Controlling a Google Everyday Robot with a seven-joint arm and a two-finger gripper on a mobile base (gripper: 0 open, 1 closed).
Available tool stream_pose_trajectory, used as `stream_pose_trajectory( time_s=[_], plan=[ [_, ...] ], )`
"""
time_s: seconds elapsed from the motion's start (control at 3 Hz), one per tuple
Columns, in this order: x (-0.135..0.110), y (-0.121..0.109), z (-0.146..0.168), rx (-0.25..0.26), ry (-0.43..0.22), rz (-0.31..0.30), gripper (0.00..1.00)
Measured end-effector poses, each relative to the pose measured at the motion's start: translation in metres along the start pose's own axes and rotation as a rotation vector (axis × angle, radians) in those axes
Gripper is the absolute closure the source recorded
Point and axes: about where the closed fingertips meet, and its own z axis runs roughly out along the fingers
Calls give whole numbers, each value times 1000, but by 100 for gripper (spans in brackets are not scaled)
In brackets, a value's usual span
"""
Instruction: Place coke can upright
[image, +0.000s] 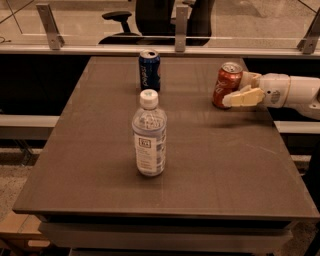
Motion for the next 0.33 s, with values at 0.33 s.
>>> stream_pose_trajectory(
  time_s=[0.33],
  plan=[
    [0, 0, 0, 0, 0, 0, 0]
  ],
)
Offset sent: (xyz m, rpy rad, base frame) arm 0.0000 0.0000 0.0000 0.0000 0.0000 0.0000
